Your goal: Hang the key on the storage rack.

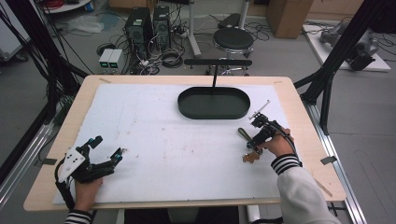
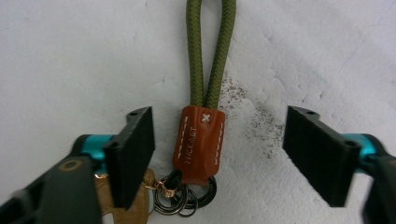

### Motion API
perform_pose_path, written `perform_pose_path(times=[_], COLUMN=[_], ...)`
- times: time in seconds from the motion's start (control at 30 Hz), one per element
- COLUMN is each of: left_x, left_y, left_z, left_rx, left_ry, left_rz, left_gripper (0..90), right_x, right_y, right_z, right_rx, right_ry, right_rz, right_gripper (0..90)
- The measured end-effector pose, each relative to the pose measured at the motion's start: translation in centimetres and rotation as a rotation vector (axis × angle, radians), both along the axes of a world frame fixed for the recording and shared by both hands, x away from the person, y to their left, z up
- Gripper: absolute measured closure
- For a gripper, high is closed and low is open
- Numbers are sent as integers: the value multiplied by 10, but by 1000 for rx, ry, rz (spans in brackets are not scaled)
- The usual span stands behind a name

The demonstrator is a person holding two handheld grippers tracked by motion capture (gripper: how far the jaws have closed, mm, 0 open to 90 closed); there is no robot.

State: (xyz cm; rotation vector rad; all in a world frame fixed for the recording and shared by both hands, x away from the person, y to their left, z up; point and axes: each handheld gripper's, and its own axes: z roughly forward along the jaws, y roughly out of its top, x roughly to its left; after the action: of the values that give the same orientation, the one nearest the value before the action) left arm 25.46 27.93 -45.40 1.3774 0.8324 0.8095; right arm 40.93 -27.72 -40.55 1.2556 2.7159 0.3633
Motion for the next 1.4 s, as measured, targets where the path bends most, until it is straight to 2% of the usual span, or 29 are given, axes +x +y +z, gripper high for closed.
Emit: perform_pose_path(times=[0.17,0.5,0.73,0.77,0.83,0.9,1.4], left_x=[0,0,0,0,0,0,0], left_y=[0,0,0,0,0,0,0], left_z=[0,0,0,0,0,0,0], left_rx=[0,-1,0,0,-1,-1,0], left_ry=[0,1,1,1,1,0,0], left_rz=[0,0,1,0,0,0,0], left_gripper=[120,120,120,120,120,120,120], right_x=[0,1,1,1,1,1,0], right_y=[3,4,5,5,5,4,4], right_z=[-1,-2,-2,-2,-2,-1,0], right_rx=[16,3,-11,-4,-7,-4,-3], right_ry=[30,36,48,52,51,51,45], right_rz=[8,15,27,27,28,22,38], right_gripper=[382,528,587,643,657,709,731])
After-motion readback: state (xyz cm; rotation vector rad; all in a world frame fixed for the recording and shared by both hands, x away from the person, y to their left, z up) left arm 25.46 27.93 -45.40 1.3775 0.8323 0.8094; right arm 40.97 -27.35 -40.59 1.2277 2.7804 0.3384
